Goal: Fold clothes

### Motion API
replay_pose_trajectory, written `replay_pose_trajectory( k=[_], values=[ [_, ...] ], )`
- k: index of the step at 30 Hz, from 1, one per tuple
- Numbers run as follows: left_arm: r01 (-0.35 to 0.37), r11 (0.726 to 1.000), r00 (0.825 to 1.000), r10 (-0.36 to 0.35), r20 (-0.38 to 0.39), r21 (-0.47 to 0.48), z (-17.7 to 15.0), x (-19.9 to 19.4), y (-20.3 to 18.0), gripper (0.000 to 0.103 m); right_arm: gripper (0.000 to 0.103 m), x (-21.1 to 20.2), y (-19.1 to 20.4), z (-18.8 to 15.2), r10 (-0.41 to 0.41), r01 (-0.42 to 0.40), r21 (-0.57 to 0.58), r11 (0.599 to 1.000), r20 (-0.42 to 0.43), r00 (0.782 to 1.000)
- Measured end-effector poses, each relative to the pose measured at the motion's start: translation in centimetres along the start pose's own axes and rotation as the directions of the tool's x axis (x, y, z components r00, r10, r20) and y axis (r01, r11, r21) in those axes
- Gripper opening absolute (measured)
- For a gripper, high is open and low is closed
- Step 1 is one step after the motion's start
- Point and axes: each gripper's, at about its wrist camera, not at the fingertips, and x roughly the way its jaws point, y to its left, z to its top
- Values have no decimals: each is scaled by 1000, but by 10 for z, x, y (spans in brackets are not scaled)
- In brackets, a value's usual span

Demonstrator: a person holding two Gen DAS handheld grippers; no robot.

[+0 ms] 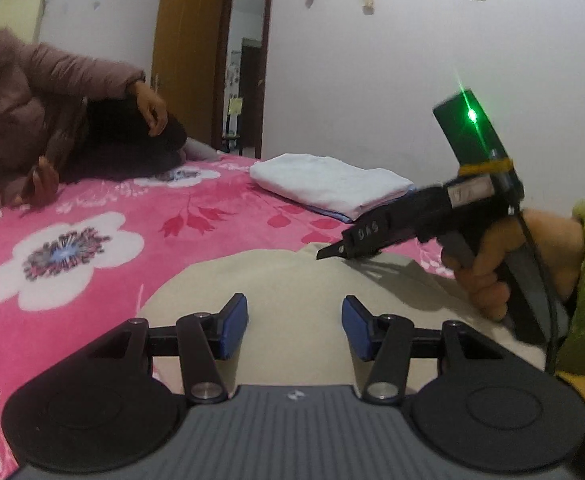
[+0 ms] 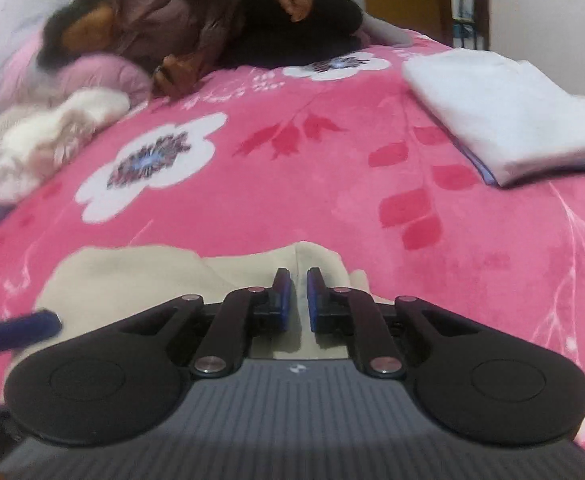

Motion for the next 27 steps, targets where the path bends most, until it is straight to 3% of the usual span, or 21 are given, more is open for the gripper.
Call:
replay_pose_trajectory(
  k=[8, 10, 12, 14, 16, 19, 27],
  values=[
    [-5, 999, 1000, 4, 25, 36, -7, 2, -5, 55, 7, -12, 13, 17, 45, -44, -22, 999, 43, 998],
    [-8, 998, 1000, 6, 27, 64, -9, 1, -10, 55, 2, 6, 10, 19, 14, -14, -22, 1000, 3, 1000],
    [-6, 997, 1000, 4, 30, 74, -11, 1, -11, 55, 0, 25, -8, 14, 12, -10, 60, 998, -39, 999],
    [-3, 997, 999, 0, 32, 78, -11, 1, -11, 56, 0, 24, -25, 12, 37, -33, 164, 986, -20, 999],
    [0, 997, 999, -3, 34, 81, -12, 0, -11, 56, 0, 18, -31, 9, -31, 30, 201, 979, 0, 1000],
    [2, 997, 999, -5, 32, 83, -11, -1, -10, 56, 1, 8, -47, 3, -37, 33, 276, 961, 10, 999],
    [33, 998, 999, -34, 13, 49, 0, -7, -2, 57, 3, -93, -30, -5, -27, -3, 183, 983, 160, 987]
  ],
)
